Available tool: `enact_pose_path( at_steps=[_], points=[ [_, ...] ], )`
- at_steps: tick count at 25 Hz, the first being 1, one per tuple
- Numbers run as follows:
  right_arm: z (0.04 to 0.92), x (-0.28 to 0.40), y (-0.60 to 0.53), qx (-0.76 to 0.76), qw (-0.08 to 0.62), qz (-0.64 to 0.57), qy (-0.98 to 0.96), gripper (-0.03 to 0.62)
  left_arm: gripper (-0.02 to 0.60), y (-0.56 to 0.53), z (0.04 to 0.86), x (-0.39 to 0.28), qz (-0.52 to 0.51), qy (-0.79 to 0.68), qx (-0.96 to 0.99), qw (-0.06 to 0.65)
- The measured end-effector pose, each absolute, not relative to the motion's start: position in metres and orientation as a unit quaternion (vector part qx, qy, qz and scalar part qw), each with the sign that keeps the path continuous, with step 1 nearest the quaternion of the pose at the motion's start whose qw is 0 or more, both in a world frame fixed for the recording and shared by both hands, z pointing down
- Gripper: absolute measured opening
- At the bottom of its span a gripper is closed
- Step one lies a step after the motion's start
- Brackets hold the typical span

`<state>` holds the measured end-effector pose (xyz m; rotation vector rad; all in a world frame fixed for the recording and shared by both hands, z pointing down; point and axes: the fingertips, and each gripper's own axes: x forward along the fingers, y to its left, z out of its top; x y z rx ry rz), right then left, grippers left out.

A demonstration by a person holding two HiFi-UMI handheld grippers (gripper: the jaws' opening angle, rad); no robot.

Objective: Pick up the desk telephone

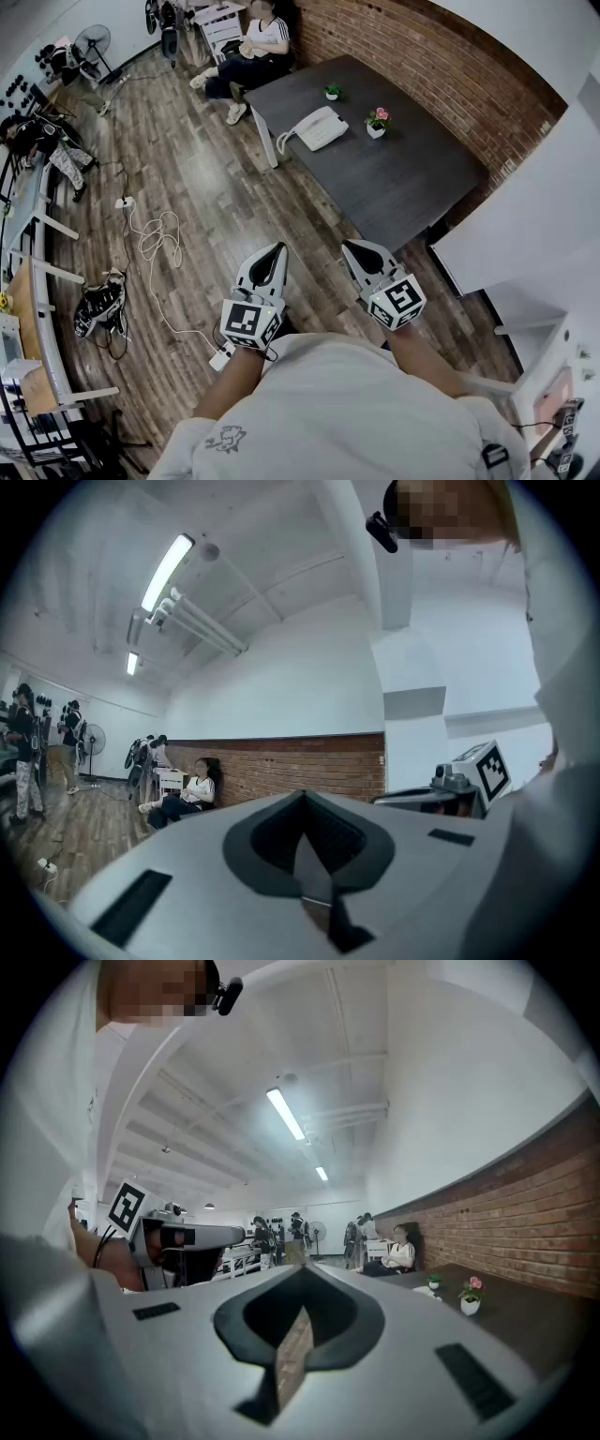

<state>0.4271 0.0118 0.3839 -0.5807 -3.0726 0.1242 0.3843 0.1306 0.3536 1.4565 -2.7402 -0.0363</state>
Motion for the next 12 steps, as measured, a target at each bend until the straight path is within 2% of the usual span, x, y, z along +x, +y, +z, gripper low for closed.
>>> enact_pose_path(
  at_steps=[12],
  points=[
    [0.386,0.417,0.015,-0.181,0.013,0.038,-0.983,0.005,0.011,0.134,0.358,0.371,-0.016,-0.880,0.475,0.025]
  ],
)
